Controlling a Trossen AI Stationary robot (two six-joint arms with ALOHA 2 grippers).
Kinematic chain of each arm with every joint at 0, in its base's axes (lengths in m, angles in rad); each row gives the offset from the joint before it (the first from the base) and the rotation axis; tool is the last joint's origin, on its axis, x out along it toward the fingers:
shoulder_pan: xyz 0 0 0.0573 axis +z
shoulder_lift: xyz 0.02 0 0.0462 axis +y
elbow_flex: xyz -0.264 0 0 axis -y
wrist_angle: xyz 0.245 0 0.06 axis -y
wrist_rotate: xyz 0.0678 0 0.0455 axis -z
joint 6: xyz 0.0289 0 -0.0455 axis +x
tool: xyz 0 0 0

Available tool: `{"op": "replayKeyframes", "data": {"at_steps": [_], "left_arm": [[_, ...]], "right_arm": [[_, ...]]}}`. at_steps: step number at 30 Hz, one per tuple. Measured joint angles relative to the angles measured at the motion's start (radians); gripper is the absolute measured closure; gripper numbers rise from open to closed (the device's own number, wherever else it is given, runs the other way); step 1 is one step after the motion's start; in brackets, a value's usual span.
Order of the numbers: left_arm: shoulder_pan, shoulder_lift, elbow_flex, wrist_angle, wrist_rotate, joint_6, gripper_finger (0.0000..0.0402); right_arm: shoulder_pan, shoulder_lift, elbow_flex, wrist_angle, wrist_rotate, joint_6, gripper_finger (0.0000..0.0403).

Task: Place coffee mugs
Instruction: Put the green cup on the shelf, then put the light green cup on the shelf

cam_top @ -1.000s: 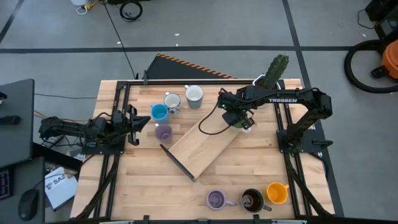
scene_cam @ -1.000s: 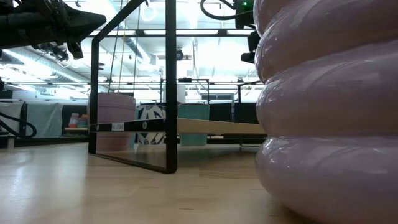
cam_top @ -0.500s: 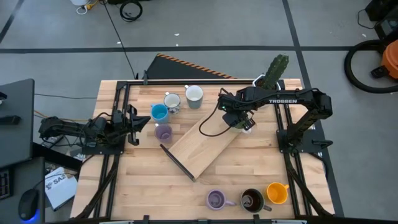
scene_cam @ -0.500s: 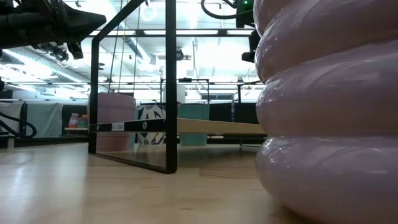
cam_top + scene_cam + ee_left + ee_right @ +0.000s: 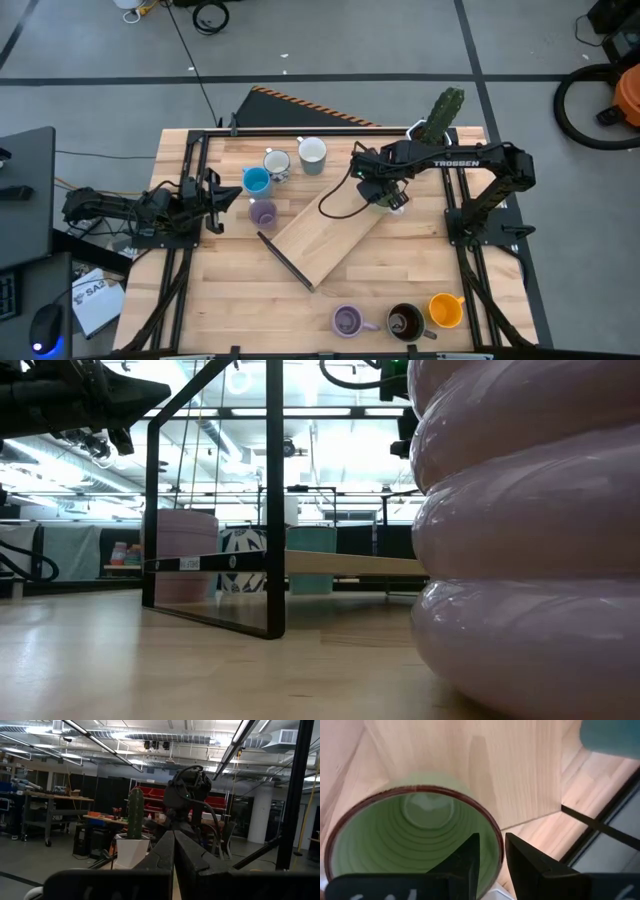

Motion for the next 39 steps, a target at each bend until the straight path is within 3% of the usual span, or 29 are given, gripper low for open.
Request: {"op": "replayKeyframes", "data": {"at_steps": [17,29,39], "left_arm": [[0.000,0.000,0.000,0.000,0.000,0.000,0.0392],[0.000,0.000,0.000,0.000,0.000,0.000,0.0392],[0.000,0.000,0.000,0.000,0.000,0.000,0.0392]], "right_arm": [[0.029,0.000,0.005,-0.034,0.040,0.037,0.0297],[0.035,0.000,0.106,-0.071,0.046,0.051,0.0252],[0.050,-0.001,0.175,-0.034,0.072,0.051,0.0248]]}}
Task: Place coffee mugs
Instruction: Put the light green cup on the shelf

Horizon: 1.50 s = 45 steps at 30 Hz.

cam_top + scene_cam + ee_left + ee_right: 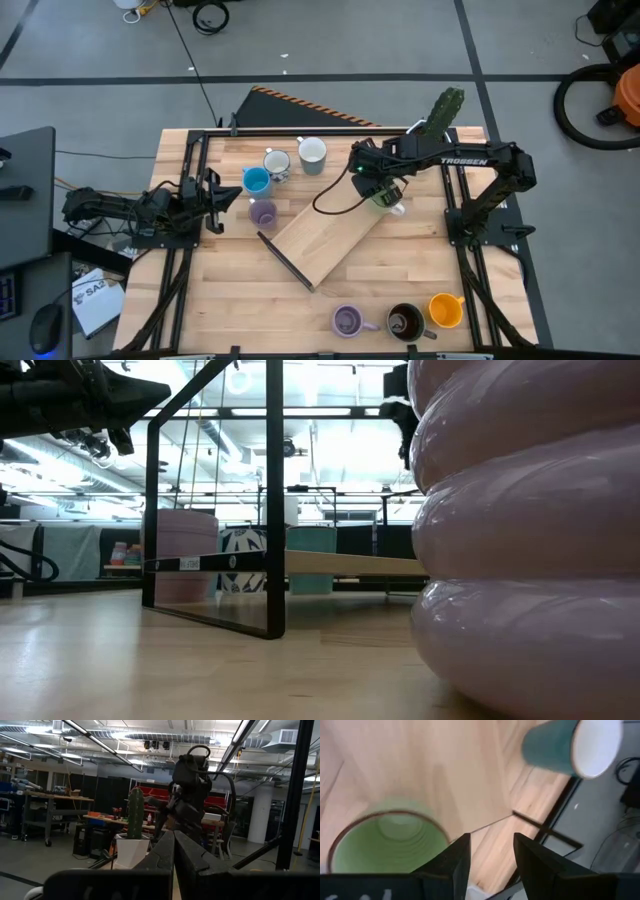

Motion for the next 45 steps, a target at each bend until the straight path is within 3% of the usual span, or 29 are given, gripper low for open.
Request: {"op": "replayKeyframes", "data": {"at_steps": [9,19,25,38,45], "left_arm": [[0.000,0.000,0.000,-0.002,0.000,0.000,0.0392],[0.000,0.000,0.000,-0.003,-0.003,0.000,0.0392],[0.000,0.000,0.000,-0.005,-0.016,0.031,0.0392],[0.000,0.000,0.000,-0.062,-0.017,0.026,0.0392],[0.000,0.000,0.000,-0.062,-0.017,0.021,0.0392]], "right_arm": [[0.002,0.006,0.000,0.173,0.000,0.072,0.0249],[-0.012,0.006,0.000,0.180,-0.005,0.402,0.0249],[0.000,0.055,-0.017,0.285,0.047,0.348,0.0249],[-0.037,0.222,-0.011,0.483,0.023,0.153,0.0249],[-0.041,0.308,0.145,0.441,-0.004,0.109,0.0249]]}}
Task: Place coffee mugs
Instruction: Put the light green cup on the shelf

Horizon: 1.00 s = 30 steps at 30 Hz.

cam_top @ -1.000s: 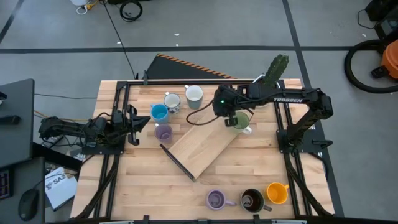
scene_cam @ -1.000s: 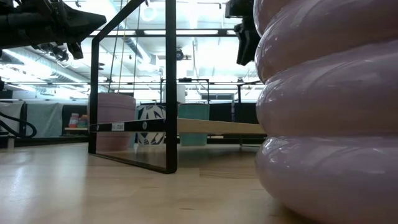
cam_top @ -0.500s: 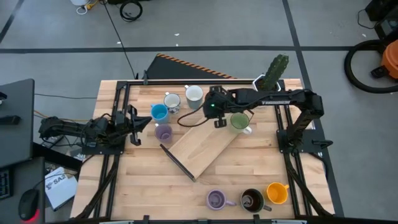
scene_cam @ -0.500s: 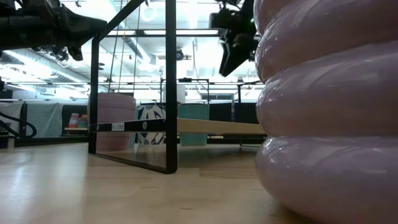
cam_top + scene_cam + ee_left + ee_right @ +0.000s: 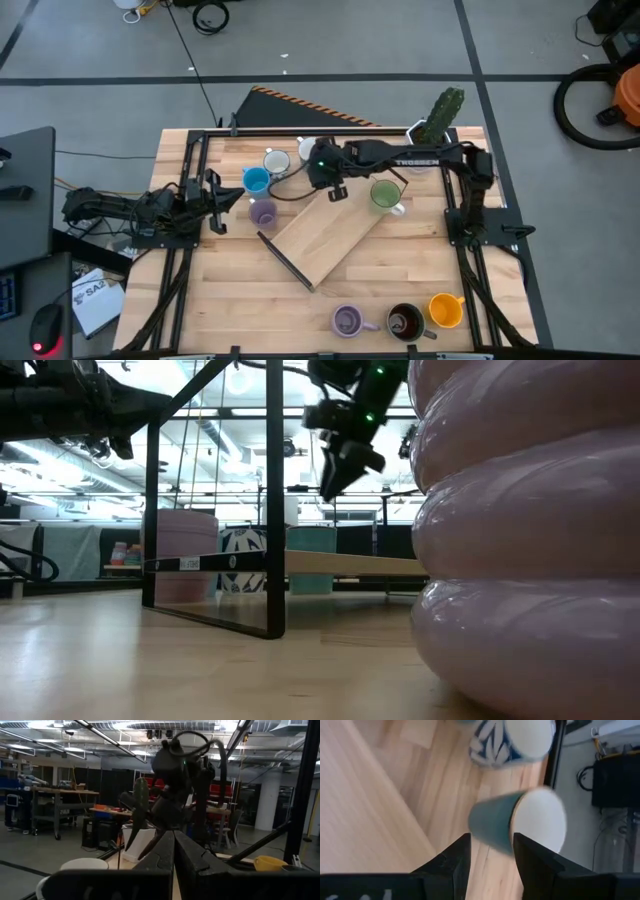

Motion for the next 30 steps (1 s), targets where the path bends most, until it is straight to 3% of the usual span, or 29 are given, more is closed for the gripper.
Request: {"op": "replayKeyframes", "data": {"at_steps": [6,12,17,30], "left_arm": [[0.000,0.000,0.000,-0.017,0.000,-0.050,0.0392],[0.000,0.000,0.000,-0.020,0.000,-0.085,0.0392],[0.000,0.000,0.000,-0.031,0.000,-0.100,0.0392],[0.000,0.000,0.000,-0.044,0.000,-0.102,0.0392]], "right_arm": [[-0.025,0.107,0.169,-0.083,-0.015,-0.080,0.0249],[-0.067,0.179,0.248,-0.120,-0.035,-0.151,0.0249],[-0.122,0.208,0.262,-0.139,-0.112,-0.147,0.0249],[-0.181,0.225,0.259,-0.160,-0.191,-0.113,0.0249]]}}
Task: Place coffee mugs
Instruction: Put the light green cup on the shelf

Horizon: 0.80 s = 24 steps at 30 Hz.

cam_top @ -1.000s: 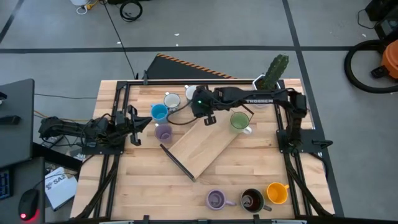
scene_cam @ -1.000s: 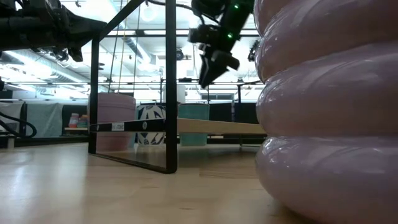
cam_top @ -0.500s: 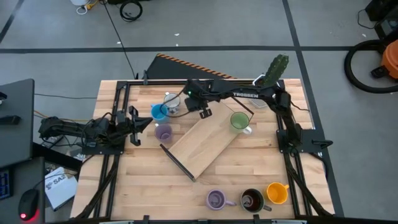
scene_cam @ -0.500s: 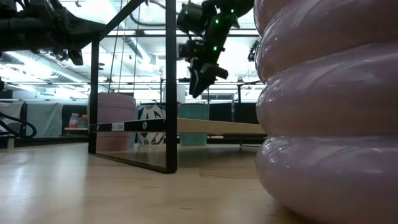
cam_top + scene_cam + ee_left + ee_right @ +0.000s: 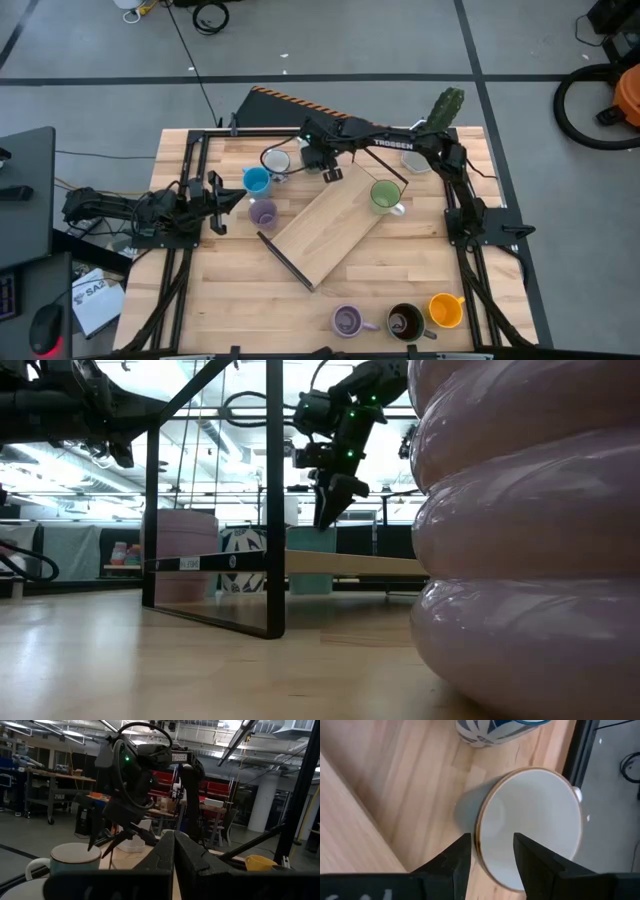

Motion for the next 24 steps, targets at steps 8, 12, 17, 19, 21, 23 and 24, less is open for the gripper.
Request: {"op": "replayKeyframes", "data": {"at_steps": [8,12,17,19,21,23,24], "left_arm": [[0.000,0.000,0.000,0.000,0.000,0.000,0.0392],[0.000,0.000,0.000,0.000,0.000,0.000,0.0392],[0.000,0.000,0.000,0.000,0.000,0.000,0.0392],[0.000,0.000,0.000,0.000,0.000,0.000,0.0392],[0.000,0.000,0.000,0.000,0.000,0.000,0.0392],[0.000,0.000,0.000,0.000,0.000,0.000,0.0392],[0.000,0.000,0.000,0.000,0.000,0.000,0.0392]], "right_arm": [[-0.002,0.000,-0.042,0.000,-0.020,0.003,0.0250],[-0.002,0.000,-0.050,0.003,-0.025,0.003,0.0259],[-0.002,0.000,-0.050,0.003,-0.026,-0.006,0.0284],[-0.002,0.000,-0.050,0.003,-0.026,-0.016,0.0295],[-0.002,0.000,-0.050,0.004,-0.026,-0.023,0.0308],[-0.002,0.000,-0.050,0.005,-0.026,-0.028,0.0320],[-0.002,0.000,-0.050,0.005,-0.026,-0.032,0.0326]]}}
